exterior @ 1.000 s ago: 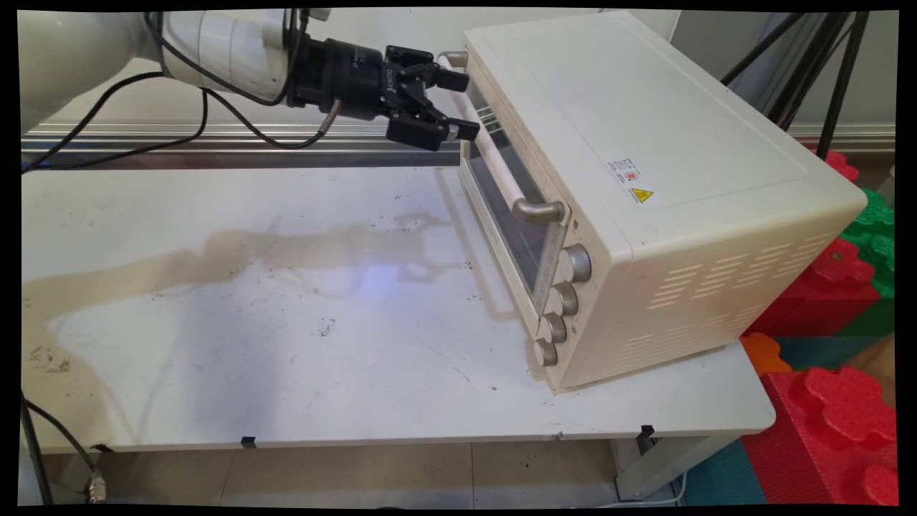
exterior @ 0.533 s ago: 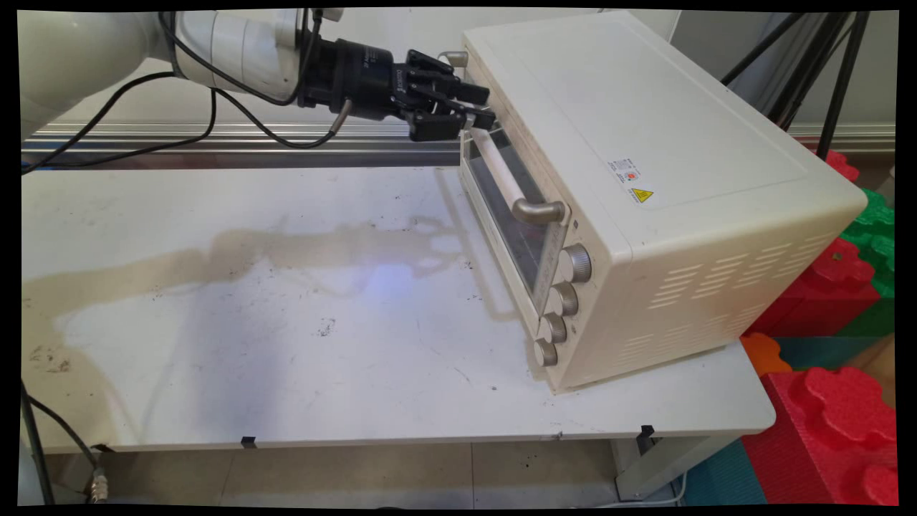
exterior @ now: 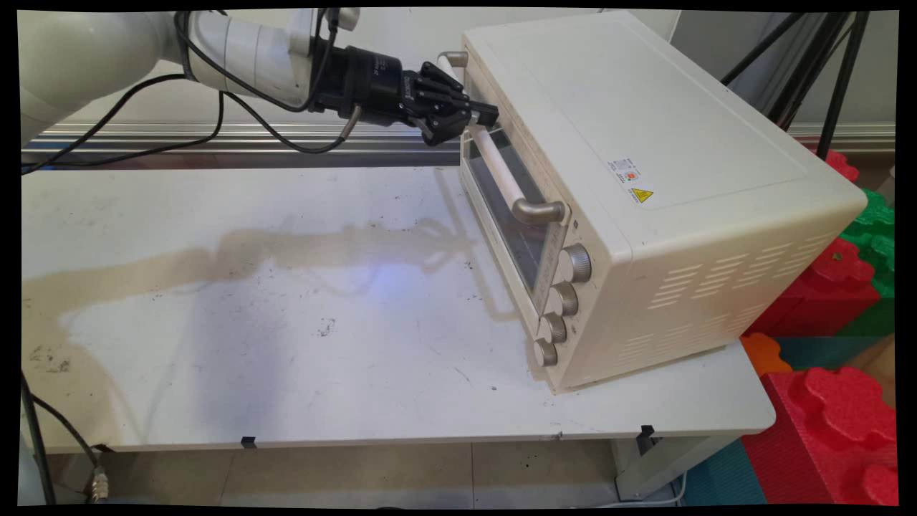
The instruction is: Open the oven
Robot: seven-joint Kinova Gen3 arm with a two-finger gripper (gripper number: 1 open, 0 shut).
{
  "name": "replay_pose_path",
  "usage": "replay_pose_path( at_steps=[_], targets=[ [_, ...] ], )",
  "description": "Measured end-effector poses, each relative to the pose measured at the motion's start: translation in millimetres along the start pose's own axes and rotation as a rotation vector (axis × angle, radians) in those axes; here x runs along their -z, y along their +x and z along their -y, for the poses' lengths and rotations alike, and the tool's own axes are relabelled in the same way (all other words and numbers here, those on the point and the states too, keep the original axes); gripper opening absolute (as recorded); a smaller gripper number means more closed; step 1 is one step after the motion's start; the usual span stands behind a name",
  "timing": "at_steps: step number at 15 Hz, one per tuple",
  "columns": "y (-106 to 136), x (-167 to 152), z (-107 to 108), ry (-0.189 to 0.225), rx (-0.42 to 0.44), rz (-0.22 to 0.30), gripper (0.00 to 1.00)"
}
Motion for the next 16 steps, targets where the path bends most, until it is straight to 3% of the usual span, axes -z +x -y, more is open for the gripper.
replay_pose_path(
  at_steps=[16],
  targets=[
    [-16, 13, -1, -0.018, -0.056, 0.08, 0.0]
  ],
)
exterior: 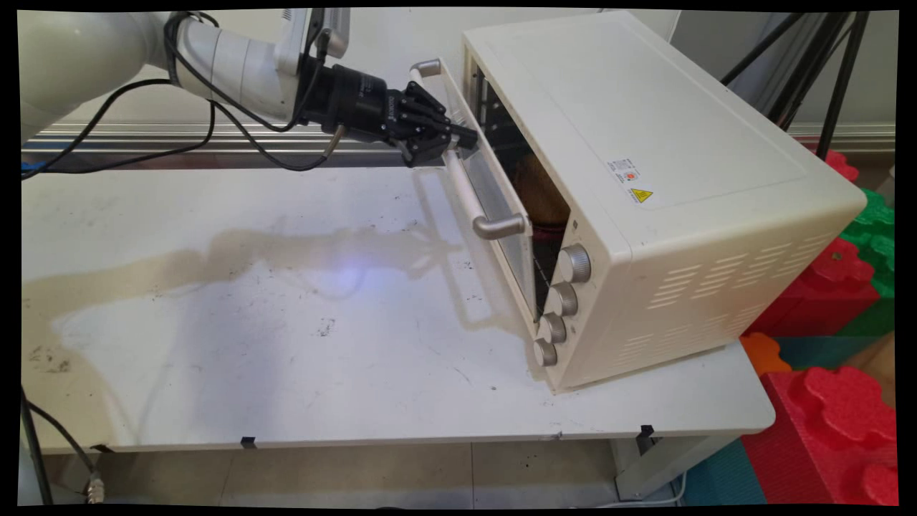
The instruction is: Open the oven
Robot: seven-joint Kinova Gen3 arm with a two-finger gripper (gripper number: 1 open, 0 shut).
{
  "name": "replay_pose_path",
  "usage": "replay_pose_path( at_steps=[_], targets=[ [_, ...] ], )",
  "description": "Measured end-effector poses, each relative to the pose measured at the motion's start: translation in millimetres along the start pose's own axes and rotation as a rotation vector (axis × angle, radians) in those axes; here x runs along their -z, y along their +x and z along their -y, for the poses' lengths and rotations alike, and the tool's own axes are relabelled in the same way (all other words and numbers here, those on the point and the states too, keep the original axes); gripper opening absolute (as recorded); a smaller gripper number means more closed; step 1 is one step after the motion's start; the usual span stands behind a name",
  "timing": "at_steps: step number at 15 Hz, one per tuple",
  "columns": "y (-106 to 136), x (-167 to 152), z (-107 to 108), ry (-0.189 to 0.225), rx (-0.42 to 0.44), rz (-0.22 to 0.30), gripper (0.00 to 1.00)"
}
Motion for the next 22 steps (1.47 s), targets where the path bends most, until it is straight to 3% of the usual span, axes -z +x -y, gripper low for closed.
replay_pose_path(
  at_steps=[11, 22],
  targets=[
    [-33, 26, -4, -0.024, -0.04, 0.074, 0.0],
    [-89, 48, -14, -0.066, -0.057, 0.17, 0.0]
  ],
)
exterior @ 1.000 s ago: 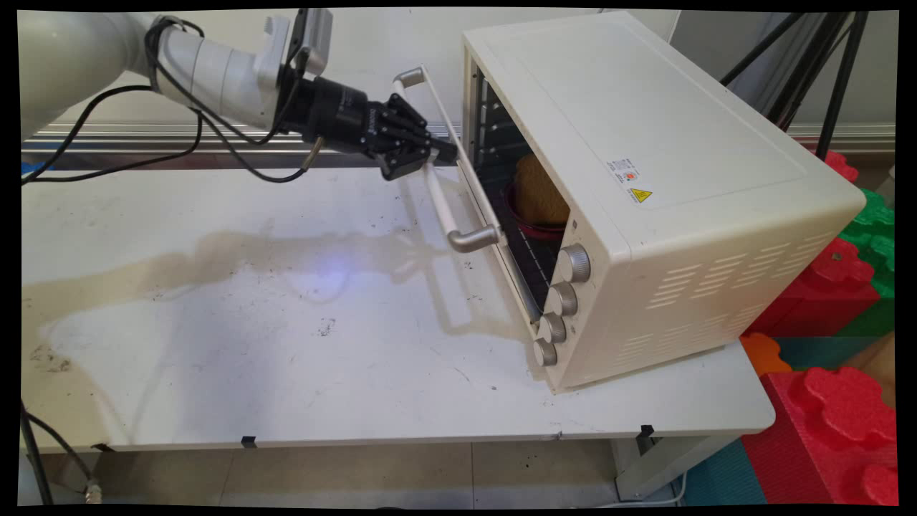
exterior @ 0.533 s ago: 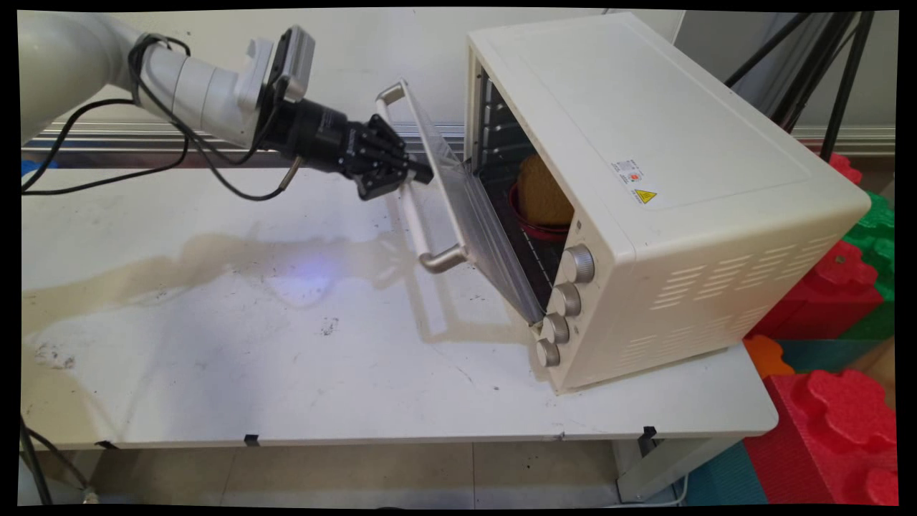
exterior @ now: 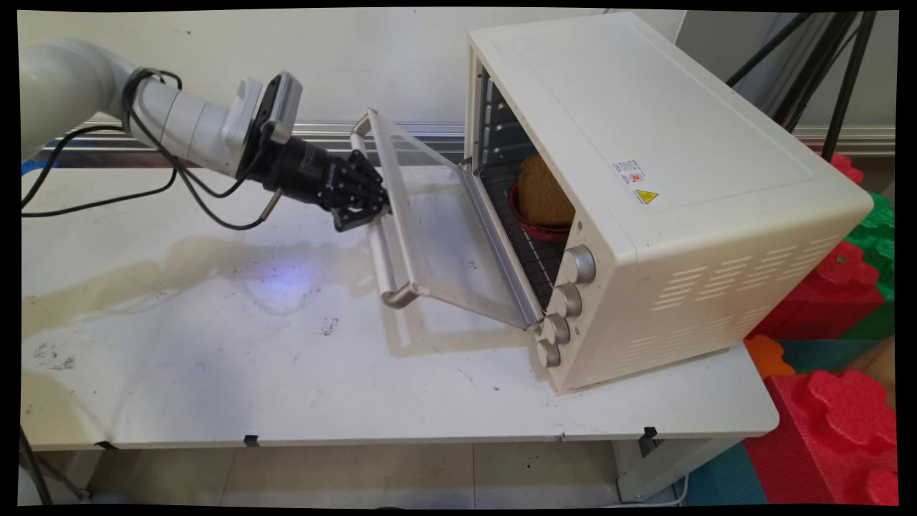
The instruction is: Open the oven
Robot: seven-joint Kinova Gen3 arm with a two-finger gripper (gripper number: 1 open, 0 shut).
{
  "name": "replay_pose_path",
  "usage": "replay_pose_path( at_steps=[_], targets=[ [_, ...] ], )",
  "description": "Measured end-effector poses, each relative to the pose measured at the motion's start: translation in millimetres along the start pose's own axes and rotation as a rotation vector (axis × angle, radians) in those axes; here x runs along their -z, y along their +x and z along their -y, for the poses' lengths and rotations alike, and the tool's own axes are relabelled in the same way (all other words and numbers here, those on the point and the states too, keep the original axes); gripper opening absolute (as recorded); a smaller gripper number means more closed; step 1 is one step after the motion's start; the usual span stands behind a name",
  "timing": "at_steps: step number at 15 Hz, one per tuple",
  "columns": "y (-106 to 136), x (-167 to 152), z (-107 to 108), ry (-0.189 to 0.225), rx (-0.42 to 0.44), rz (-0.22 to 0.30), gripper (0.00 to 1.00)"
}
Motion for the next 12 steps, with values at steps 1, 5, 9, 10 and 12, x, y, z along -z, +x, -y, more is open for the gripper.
replay_pose_path(
  at_steps=[1, 5, 9, 10, 12],
  targets=[
    [-5, 0, -1, -0.004, -0.002, 0.007, 0.0],
    [-27, 2, -6, -0.016, -0.007, 0.037, 0.0],
    [-42, 4, -8, -0.025, -0.013, 0.06, 0.0],
    [-46, 5, -9, -0.026, -0.014, 0.064, 0.0],
    [-51, 8, -10, -0.026, -0.015, 0.069, 0.0]
  ],
)
